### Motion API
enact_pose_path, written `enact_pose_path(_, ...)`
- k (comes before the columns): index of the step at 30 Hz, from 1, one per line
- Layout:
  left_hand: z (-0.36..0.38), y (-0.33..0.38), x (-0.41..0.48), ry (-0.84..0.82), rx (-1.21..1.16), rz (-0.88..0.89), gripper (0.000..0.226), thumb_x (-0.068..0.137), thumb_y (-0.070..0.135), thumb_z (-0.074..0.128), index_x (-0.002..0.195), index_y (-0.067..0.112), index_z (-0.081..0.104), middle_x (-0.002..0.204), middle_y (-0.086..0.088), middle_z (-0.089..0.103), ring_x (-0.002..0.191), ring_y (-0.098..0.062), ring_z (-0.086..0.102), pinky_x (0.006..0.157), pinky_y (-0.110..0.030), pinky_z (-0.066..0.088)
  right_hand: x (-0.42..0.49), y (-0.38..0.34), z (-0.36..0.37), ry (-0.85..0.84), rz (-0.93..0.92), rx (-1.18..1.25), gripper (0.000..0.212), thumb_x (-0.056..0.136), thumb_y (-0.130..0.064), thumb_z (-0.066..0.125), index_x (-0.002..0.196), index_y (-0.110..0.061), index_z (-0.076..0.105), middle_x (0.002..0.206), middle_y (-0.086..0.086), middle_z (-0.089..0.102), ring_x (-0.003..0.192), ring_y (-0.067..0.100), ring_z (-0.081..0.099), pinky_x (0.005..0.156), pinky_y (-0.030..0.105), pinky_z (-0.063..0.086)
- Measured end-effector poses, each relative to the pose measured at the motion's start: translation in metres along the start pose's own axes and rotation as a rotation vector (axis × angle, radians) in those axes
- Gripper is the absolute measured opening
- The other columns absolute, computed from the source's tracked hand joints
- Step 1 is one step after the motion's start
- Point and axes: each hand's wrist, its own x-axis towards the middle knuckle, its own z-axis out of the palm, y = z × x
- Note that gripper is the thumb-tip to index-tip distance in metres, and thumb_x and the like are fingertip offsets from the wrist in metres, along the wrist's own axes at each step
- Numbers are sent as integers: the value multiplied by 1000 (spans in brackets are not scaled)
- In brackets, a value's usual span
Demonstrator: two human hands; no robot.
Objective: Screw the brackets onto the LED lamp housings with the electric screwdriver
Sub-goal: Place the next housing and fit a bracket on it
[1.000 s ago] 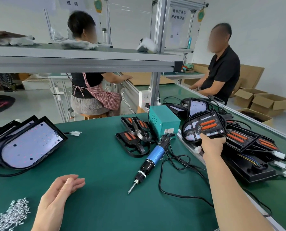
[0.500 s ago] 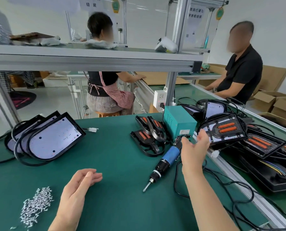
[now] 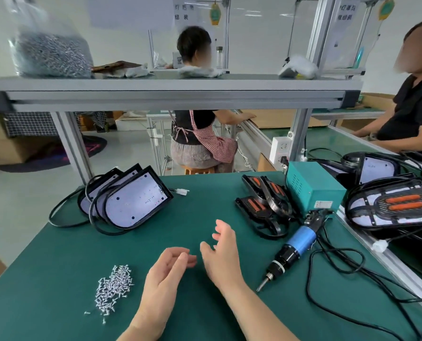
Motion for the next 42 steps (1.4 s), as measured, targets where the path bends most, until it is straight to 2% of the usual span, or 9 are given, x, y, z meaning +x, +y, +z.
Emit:
enact_pose_path(4,0,2,-3,-9,35,-15,13,103,14,54,105,11,67,98,-1,78,100,-14,73,97,-36,49,-5,8,6,-46,-78,-144,48,96,-12,55,142,-21,45,131,-11,46,117,-4,47,98,16,37)
enact_pose_path(11,0,8,-4,-14,21,-37,41,77,46,63,105,15,67,98,1,78,99,-12,73,91,-23,53,-2,15,7,-31,-134,-162,32,93,-8,59,123,-20,60,118,-15,55,108,-10,50,86,2,35)
enact_pose_path(16,-2,5,7,59,29,-50,10,94,19,67,103,15,68,94,-1,78,96,-15,74,93,-29,54,0,15,8,-26,-168,-163,28,91,-3,61,114,-20,65,111,-15,57,105,-5,54,84,3,37)
enact_pose_path(18,-5,6,15,110,67,-42,11,94,11,67,101,20,68,93,0,78,94,-13,73,91,-28,53,1,15,8,-19,-183,-164,27,90,-1,61,110,-20,66,109,-13,59,103,-4,55,84,3,37)
enact_pose_path(21,-20,15,35,266,312,86,16,90,15,72,101,25,67,100,10,72,96,-3,66,89,-22,49,1,17,9,-18,-169,-147,26,90,1,61,103,-21,67,107,-12,59,100,-3,55,82,4,38)
enact_pose_path(24,-50,31,69,506,722,267,32,84,17,78,114,16,65,120,1,55,117,-23,50,99,-33,37,2,17,10,-28,-145,-130,26,92,-1,61,99,-26,66,106,-14,58,101,-5,53,80,4,38)
enact_pose_path(28,-94,52,116,677,1013,172,53,82,30,79,129,21,57,148,-11,32,136,-35,28,114,-47,24,3,16,12,-40,-143,-141,25,93,-3,60,100,-27,66,106,-14,58,100,-2,54,80,6,38)
enact_pose_path(36,-126,50,160,612,1284,33,33,92,42,65,114,18,60,123,-10,44,117,-33,40,98,-42,36,2,16,12,-42,-147,-120,27,93,-3,61,98,-29,66,104,-14,60,102,-2,55,82,7,40)
enact_pose_path(42,-127,49,165,538,1321,-14,26,97,33,61,112,13,58,122,-11,43,116,-31,41,86,-40,42,2,14,11,-42,-154,-118,27,93,-2,60,98,-27,68,103,-14,60,102,-4,53,81,6,39)
